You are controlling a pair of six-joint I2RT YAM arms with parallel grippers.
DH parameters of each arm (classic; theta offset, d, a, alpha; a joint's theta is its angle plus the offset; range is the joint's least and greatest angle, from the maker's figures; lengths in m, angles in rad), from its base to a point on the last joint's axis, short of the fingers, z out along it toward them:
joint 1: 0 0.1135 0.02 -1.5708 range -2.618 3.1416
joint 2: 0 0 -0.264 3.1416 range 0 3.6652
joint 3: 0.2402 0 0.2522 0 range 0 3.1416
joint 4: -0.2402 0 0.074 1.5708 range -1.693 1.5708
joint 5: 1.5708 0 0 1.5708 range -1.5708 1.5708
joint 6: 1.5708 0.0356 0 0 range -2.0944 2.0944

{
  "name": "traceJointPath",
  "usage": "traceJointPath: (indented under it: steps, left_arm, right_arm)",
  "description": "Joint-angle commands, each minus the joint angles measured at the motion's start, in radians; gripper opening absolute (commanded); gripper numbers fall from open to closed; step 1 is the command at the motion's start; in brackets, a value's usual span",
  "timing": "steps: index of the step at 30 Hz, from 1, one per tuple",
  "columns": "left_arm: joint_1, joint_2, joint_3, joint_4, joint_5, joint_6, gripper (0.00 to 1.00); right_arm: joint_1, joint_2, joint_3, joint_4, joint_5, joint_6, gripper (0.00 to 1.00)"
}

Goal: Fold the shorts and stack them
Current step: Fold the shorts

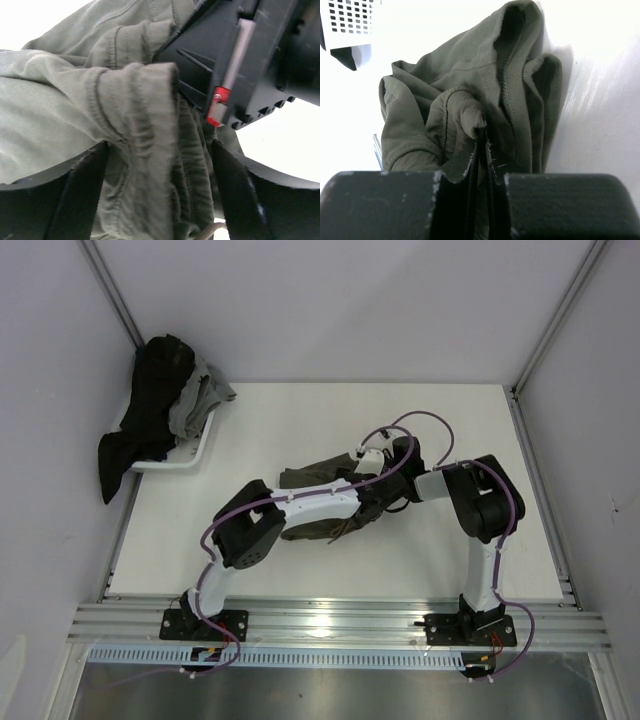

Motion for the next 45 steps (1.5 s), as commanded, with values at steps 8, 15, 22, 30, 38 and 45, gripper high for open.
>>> traceJointPath:
  steps: [8, 15, 22, 30, 38, 45]
  left_arm:
    - [0.065, -0.323, -0.067, 0.098, 0.169, 0.037, 0.89]
    - [0.151, -0.517, -0.181, 0.144, 0.350, 0.058, 0.92]
    - [0.230, -0.699, -0.382, 0.187, 0.378, 0.067, 0.92]
    - [0.289, -0.775, -0.534, 0.254, 0.456, 0.093, 0.92]
    - [0.333, -0.768, -0.575, 0.297, 0.536, 0.100, 0.92]
    - [0.364, -0.776, -0.612, 0.342, 0.585, 0.123, 0.91]
  right_arm:
    - [-0.026, -0.009, 0.019, 0.048, -0.025, 0.013, 0.34]
    - [-0.053, -0.081, 0.002, 0.016, -0.033, 0.008, 0.73]
    - [-0.092, -0.248, -0.066, -0.038, -0.007, -0.006, 0.88]
    - [-0.058, -0.458, -0.150, -0.129, -0.066, -0.062, 0.67]
    - [0.046, -0.524, -0.165, -0.192, -0.161, -0.069, 0.20]
    - [0.109, -0.417, -0.171, -0.124, -0.197, -0.038, 0.12]
